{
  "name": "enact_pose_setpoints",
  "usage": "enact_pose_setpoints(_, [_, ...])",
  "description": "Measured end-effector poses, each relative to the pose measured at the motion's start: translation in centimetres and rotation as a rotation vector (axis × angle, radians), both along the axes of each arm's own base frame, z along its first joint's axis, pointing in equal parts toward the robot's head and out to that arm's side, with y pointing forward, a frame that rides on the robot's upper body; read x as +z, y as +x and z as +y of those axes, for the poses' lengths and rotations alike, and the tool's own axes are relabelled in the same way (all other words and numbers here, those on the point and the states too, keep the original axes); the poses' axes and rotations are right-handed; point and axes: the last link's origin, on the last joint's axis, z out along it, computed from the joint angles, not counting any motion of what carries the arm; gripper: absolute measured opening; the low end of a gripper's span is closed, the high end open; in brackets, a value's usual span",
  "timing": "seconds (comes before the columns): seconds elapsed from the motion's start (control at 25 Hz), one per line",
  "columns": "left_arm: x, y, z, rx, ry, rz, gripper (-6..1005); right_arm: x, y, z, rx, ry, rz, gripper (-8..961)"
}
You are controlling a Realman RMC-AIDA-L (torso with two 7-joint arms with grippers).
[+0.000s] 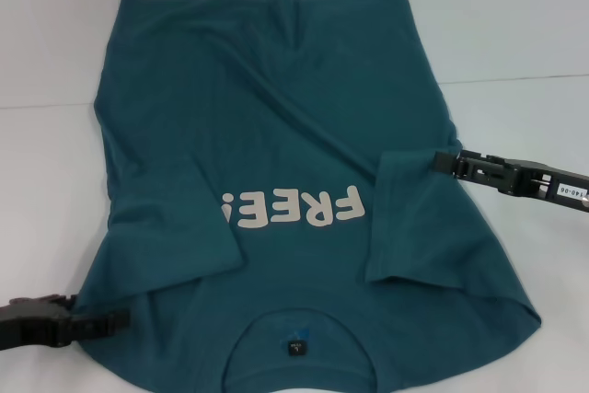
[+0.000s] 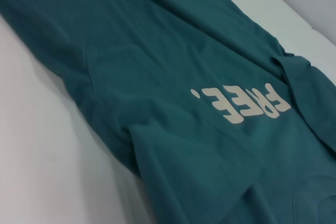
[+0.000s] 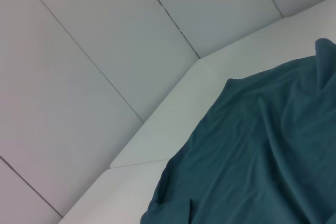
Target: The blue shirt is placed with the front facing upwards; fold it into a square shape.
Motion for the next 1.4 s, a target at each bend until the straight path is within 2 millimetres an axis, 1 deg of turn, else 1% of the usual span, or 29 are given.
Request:
enact_pose_setpoints(0.12, [0.1, 0.0, 0.1, -0.002, 0.004, 0.003, 900, 0.0, 0.0, 0.0, 0.0, 0.001, 0.001, 913])
enact_pose_setpoints(0.48, [0.0, -0.2, 0.5, 0.014, 0.009, 0.027, 738, 0.0, -0.2, 0.2, 0.006, 0.001, 0.001, 912])
enact_pose_setpoints(0.68, [-0.1, -0.1, 0.5, 0.014, 0.005, 0.028, 514, 0.0, -0.2, 0.2, 0.006, 0.001, 0.0, 912])
enact_pose_setpoints(0.92, [0.0, 0.0, 0.7, 0.015, 0.006, 0.028, 275, 0.1, -0.1, 0.1, 0.002, 0.002, -0.002, 913])
enact_pose_setpoints(1.12, [0.2, -0.1, 0.8, 0.021, 0.01, 0.029, 48, 0.2, 0.1, 0.1, -0.004, 0.005, -0.004, 914])
enact_pose_setpoints(1.28, [0.5, -0.2, 0.8, 0.028, 0.024, 0.035, 20, 0.2, 0.6, 0.0, -0.019, -0.006, -0.023, 914])
enact_pose_setpoints(1.4, [0.8, -0.3, 0.8, 0.033, 0.028, 0.037, 6, 0.4, 1.2, -0.1, -0.067, -0.037, -0.037, 914])
